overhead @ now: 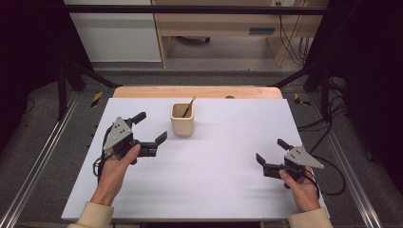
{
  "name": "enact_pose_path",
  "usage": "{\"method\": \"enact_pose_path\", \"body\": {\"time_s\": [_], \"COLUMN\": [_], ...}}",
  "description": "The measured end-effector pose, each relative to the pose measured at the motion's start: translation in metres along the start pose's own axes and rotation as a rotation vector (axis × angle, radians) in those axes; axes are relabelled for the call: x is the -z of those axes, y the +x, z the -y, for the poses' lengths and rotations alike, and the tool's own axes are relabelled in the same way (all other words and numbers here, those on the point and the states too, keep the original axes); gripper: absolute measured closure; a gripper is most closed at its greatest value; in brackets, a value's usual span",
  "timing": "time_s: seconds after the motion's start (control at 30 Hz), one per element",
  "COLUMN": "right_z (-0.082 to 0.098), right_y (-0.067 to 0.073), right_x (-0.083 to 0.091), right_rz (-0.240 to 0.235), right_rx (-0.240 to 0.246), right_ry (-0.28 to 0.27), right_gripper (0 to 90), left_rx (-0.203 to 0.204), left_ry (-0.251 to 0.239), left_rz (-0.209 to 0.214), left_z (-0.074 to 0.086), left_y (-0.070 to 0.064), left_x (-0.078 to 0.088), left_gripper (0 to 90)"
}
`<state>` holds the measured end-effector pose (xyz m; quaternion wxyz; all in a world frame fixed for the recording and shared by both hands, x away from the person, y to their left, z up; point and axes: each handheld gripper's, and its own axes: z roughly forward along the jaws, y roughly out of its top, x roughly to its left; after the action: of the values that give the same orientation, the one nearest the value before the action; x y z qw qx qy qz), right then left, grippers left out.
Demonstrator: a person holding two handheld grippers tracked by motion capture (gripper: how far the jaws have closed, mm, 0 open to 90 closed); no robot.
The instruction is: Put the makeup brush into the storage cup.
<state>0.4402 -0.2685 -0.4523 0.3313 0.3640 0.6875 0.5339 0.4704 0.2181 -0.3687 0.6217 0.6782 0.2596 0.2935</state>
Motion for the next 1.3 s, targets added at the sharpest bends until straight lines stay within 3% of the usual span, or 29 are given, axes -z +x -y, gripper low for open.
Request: {"method": "enact_pose_path", "body": {"time_s": [1.3], "right_z": [0.001], "right_y": [0.001], "right_x": [0.000], "right_rz": [-0.002], "right_rx": [0.005], "right_ry": [0.005], "right_gripper": [4.1], "left_rx": [0.012], "left_ry": [-0.020], "left_rz": [-0.079], "left_z": [0.019], "left_y": [0.030], "left_x": [0.060], "left_gripper": [0.4]}}
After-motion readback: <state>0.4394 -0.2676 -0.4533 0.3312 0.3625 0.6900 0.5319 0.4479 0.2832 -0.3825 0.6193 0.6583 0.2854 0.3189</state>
